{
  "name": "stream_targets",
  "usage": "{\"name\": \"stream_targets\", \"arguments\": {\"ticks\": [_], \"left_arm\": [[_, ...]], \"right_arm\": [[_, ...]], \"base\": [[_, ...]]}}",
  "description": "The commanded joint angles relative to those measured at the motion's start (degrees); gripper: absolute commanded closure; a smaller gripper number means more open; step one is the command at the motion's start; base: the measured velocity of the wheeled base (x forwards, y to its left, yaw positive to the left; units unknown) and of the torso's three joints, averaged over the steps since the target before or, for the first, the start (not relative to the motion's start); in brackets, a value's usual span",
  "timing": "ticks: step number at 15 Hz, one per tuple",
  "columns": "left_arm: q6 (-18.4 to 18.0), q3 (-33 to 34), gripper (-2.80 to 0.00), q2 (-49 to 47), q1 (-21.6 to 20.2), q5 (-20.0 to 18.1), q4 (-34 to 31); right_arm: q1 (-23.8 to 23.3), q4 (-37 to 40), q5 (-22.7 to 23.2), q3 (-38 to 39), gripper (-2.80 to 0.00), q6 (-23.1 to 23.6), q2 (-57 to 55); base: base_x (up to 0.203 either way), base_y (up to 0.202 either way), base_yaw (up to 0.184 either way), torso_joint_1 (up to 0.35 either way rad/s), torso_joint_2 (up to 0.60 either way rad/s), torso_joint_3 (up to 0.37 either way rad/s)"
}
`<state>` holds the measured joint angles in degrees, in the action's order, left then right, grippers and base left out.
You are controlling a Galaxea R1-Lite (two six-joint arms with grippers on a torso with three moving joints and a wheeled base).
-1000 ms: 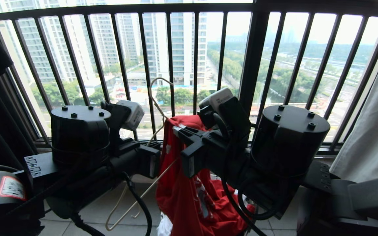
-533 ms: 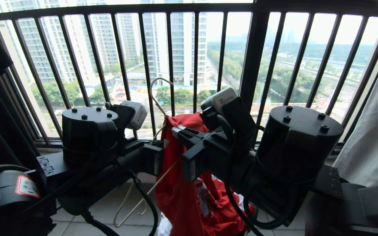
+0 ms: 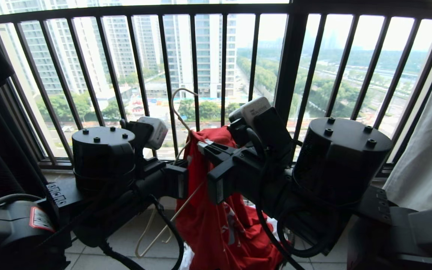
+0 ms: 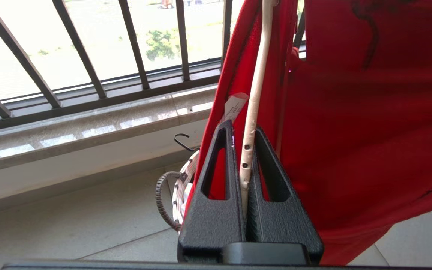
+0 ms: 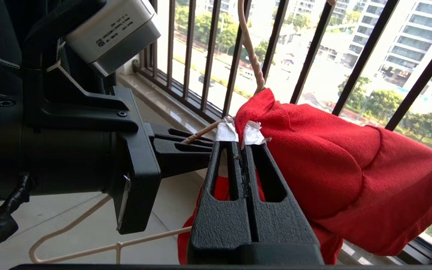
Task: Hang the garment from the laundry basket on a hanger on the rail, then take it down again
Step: Hang the clothes on the clothes rack
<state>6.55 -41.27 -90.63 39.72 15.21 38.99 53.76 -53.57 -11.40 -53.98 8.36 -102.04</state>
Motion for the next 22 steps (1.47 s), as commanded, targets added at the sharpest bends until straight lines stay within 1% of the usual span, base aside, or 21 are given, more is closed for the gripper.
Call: {"name": "stream_targets", "arguments": {"ticks": [1, 3, 4, 5, 6, 7, 15, 20, 21, 22], "left_arm": [[-0.4, 2.0, 0.0, -2.1, 0.1, 0.0, 7.1], [-1.7, 4.7, 0.0, -5.8, 0.1, -0.4, 17.3], [-2.9, 6.5, 0.0, -7.6, 0.2, -1.5, 22.6], [-3.7, 8.2, 0.0, -8.5, 0.2, -3.2, 26.6], [-4.1, 9.6, 0.0, -8.8, 0.3, -5.0, 28.8], [-4.2, 10.1, 0.0, -8.7, 0.4, -5.6, 29.2], [-4.0, 10.1, 0.0, -8.9, 2.7, -5.4, 29.4], [-3.6, 9.8, 0.0, -8.7, 2.8, -5.3, 29.6], [-3.6, 9.8, 0.0, -8.8, 2.8, -5.3, 30.3], [-3.7, 9.8, 0.0, -9.3, 2.8, -5.2, 32.5]], "right_arm": [[-0.7, -0.3, -0.1, -1.8, 0.0, 0.3, -1.0], [-1.2, -0.3, -0.1, -2.0, 0.0, 0.3, -1.7], [-2.1, -0.3, 0.0, -2.4, 0.0, 0.3, -1.8], [-2.6, -0.3, 0.0, -2.6, 0.0, 0.3, -1.7], [-2.7, -0.3, -0.1, -2.6, 0.0, 0.3, -1.6], [-2.7, -0.4, -0.1, -2.6, 0.0, 0.3, -1.5], [-2.5, -0.4, 0.0, -2.6, 0.0, 0.6, -0.9], [-2.0, -0.4, -0.1, -2.6, 0.0, 0.6, -2.0], [-1.7, -0.4, -0.1, -2.5, 0.0, 0.7, -2.1], [-1.3, -0.3, -0.1, -2.4, 0.0, 0.6, -2.1]], "base": [[0.0, 0.0, 0.0, 0.0, 0.0, 0.0], [0.0, 0.0, 0.0, 0.0, 0.0, 0.0], [0.0, 0.0, 0.0, 0.0, 0.0, 0.0], [0.0, 0.0, 0.0, 0.0, 0.0, 0.0], [0.0, 0.0, 0.0, 0.0, 0.0, 0.0], [0.0, 0.0, 0.0, 0.0, 0.0, 0.0], [0.0, 0.0, 0.0, 0.0, 0.0, 0.0], [0.0, 0.0, 0.0, 0.0, 0.0, 0.0], [0.0, 0.0, 0.0, 0.0, 0.0, 0.0], [0.0, 0.0, 0.0, 0.0, 0.0, 0.0]]}}
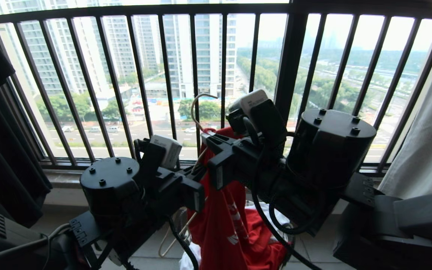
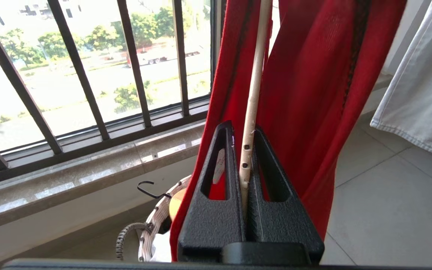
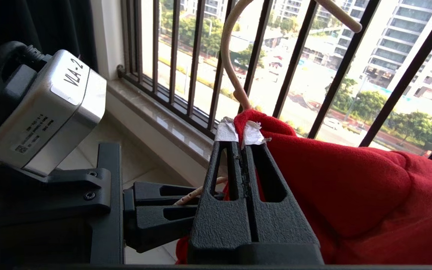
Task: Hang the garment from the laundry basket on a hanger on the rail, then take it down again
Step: Hang the clothes on the clothes rack
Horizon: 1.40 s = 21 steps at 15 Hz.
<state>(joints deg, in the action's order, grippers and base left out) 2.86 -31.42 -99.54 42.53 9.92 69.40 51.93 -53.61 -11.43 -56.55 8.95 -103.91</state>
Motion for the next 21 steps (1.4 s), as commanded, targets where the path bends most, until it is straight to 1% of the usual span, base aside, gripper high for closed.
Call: {"name": "stream_targets", "arguments": {"ticks": [1, 3, 11, 12, 13, 15, 16, 19, 21], "left_arm": [[-0.1, 0.0, 0.0, -1.5, 0.0, 0.1, 4.9], [-0.2, 0.1, 0.0, -2.2, 0.0, 0.3, 7.0], [-0.1, 0.0, 0.0, -2.2, 0.0, 0.3, 7.1], [-0.1, -0.2, 0.0, -2.2, 0.0, 0.4, 7.1], [-0.2, -0.3, 0.0, -2.2, -0.1, 0.6, 7.2], [-0.3, -0.8, 0.0, -2.1, -0.2, 2.1, 9.1], [-0.3, -0.8, 0.0, -2.1, -0.2, 2.3, 10.3], [-0.3, -0.9, 0.0, -1.8, -0.6, 2.3, 10.5], [-0.3, -1.2, 0.0, -1.3, -1.7, 2.2, 10.4]], "right_arm": [[1.1, -0.3, -0.2, 0.4, 0.0, 0.0, -0.2], [1.7, -0.3, -0.2, 0.8, 0.0, 0.1, -0.1], [1.9, -0.3, -0.3, 1.0, 0.0, 0.0, -0.2], [1.9, -0.4, -0.5, 1.0, -0.09, 0.0, -0.2], [1.9, -0.4, -0.5, 1.0, -2.8, 0.1, -0.2], [1.9, -0.3, -0.5, 0.8, -2.8, 0.1, -0.2], [1.8, -0.3, -0.5, 0.8, -2.8, 0.1, -0.2], [1.2, -0.3, -0.6, 0.6, -2.8, 0.1, 0.2], [-0.3, 0.0, -0.5, 0.3, -2.8, 0.2, 1.5]], "base": [[0.0, 0.0, 0.0, 0.0, 0.0, 0.0], [0.0, 0.0, 0.0, 0.0, 0.0, 0.0], [0.0, 0.0, 0.0, 0.0, 0.0, 0.0], [0.0, 0.0, 0.0, 0.0, 0.0, 0.0], [0.0, 0.0, 0.0, 0.0, 0.0, 0.0], [0.0, 0.0, 0.0, 0.0, 0.0, 0.0], [0.0, 0.0, 0.0, 0.0, 0.0, 0.0], [0.0, 0.0, 0.0, 0.0, 0.0, 0.0], [0.0, 0.0, 0.0, 0.0, 0.0, 0.0]]}}
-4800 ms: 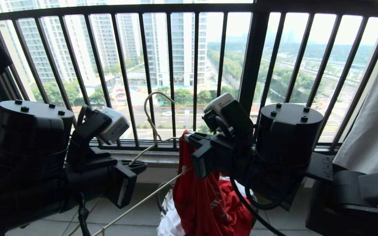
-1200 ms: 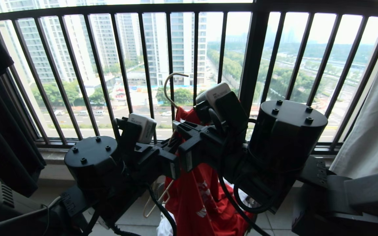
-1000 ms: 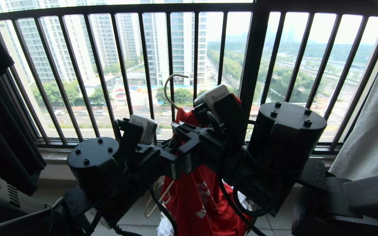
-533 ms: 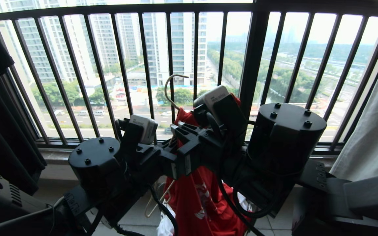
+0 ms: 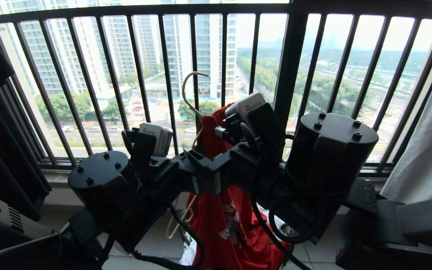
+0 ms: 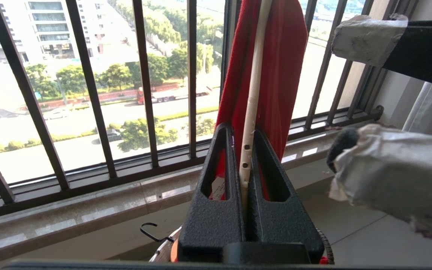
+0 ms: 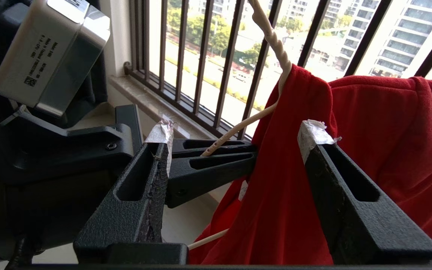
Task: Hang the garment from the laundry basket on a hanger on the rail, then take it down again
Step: Hang the clothes on the clothes rack
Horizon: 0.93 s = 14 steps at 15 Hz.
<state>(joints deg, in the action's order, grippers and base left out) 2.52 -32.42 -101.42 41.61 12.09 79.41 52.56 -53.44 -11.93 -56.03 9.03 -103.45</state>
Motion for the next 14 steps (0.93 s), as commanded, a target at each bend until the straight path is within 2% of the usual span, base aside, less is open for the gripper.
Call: {"name": "stream_targets", "arguments": {"ticks": [1, 2, 4, 6, 9, 12, 14], "left_arm": [[0.0, -0.3, 0.0, 1.1, -1.5, -0.2, 0.3], [0.0, -0.7, 0.0, 2.0, -2.5, -0.4, -0.1], [0.0, -1.1, 0.0, 3.6, -4.5, -1.3, -1.4], [0.9, -0.8, 0.0, 6.6, -7.3, -6.8, -5.9], [5.0, -0.3, 0.0, 9.6, -10.1, -14.1, -11.4], [8.7, 1.6, 0.0, 11.2, -12.7, -22.3, -12.3], [11.3, 3.2, 0.0, 12.0, -16.2, -30.5, -12.3]], "right_arm": [[-2.2, 0.1, 0.0, -0.6, -2.8, 0.2, 1.6], [-3.5, 0.5, 0.0, -0.9, -2.8, 0.2, 2.4], [-4.8, 2.6, 0.1, -1.0, 0.0, 0.6, 4.4], [-6.3, 4.2, 0.1, -1.3, 0.0, 0.7, 4.7], [-8.0, 4.8, 0.3, -2.6, 0.0, 0.6, 4.2], [-8.3, 4.7, 0.3, -2.6, 0.0, 0.6, 4.3], [-8.3, 4.7, 0.3, -2.4, 0.0, 0.6, 4.6]], "base": [[0.0, 0.0, 0.0, 0.0, 0.0, 0.0], [0.0, 0.0, 0.0, 0.0, 0.0, 0.0], [0.0, 0.0, 0.0, 0.0, 0.0, 0.0], [0.0, 0.0, 0.0, 0.0, 0.0, 0.0], [0.0, 0.0, 0.0, 0.0, 0.0, 0.0], [0.0, 0.0, 0.0, 0.0, 0.0, 0.0], [0.0, 0.0, 0.0, 0.0, 0.0, 0.0]]}}
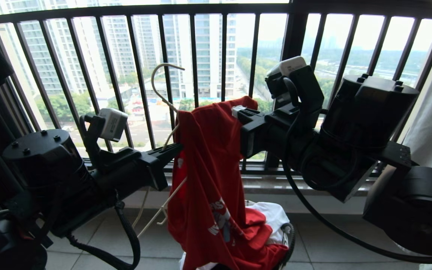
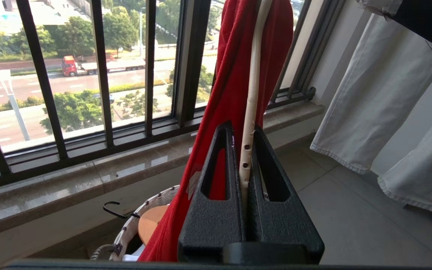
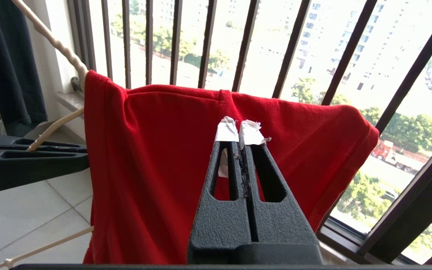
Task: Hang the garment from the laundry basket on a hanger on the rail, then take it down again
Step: Hang the clothes on the clothes rack
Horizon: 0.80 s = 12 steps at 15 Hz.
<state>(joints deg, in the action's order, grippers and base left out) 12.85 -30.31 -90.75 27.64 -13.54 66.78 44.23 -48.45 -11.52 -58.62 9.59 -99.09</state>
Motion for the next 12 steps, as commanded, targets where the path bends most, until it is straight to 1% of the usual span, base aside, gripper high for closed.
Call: {"name": "stream_targets", "arguments": {"ticks": [1, 2, 4, 6, 7, 9, 10, 11, 12], "left_arm": [[2.3, 2.2, 0.0, 1.9, -4.3, -10.0, 0.4], [3.2, 3.3, 0.0, 2.3, -5.9, -13.6, 0.4], [3.5, 4.6, 0.0, 2.4, -7.7, -17.5, 0.5], [3.5, 5.5, 0.0, 2.5, -9.9, -22.2, 0.5], [3.5, 5.8, 0.0, 2.7, -10.9, -23.7, 0.5], [3.5, 5.9, 0.0, 2.9, -12.4, -25.5, 0.5], [3.5, 5.9, 0.0, 2.6, -13.2, -27.3, 0.4], [3.6, 6.4, 0.0, 2.8, -13.7, -29.4, 0.3], [3.6, 6.8, 0.0, 3.0, -14.2, -31.0, 0.3]], "right_arm": [[0.1, -0.3, -0.1, 0.3, 0.0, 0.1, 0.2], [0.1, -0.3, -0.1, 0.3, 0.0, 0.1, 0.2], [0.1, -0.3, -0.1, 0.4, 0.0, 0.1, 0.3], [0.1, -0.3, -0.1, 0.6, 0.0, 0.2, 0.4], [0.1, -0.2, -0.1, 1.0, 0.0, 0.2, 0.8], [0.6, 0.5, 0.0, 1.0, 0.0, 0.6, 1.6], [1.0, 3.8, 0.1, 0.4, 0.0, 1.2, 1.8], [1.2, 9.0, 0.9, -0.5, 0.0, 1.6, 2.5], [1.2, 14.1, 3.0, -1.6, -2.8, 1.7, 3.4]], "base": [[0.0, 0.0, 0.0, 0.0, 0.0, 0.0], [0.0, 0.0, 0.0, 0.0, 0.0, 0.0], [0.0, 0.0, 0.0, 0.0, 0.0, 0.0], [0.0, 0.0, 0.0, 0.0, 0.0, 0.0], [0.0, 0.0, 0.0, 0.0, 0.0, 0.0], [0.0, 0.0, 0.0, 0.0, 0.0, 0.0], [0.0, 0.0, 0.0, 0.0, 0.0, 0.0], [0.0, 0.0, 0.0, 0.0, 0.0, 0.0], [0.0, 0.0, 0.0, 0.0, 0.0, 0.0]]}}
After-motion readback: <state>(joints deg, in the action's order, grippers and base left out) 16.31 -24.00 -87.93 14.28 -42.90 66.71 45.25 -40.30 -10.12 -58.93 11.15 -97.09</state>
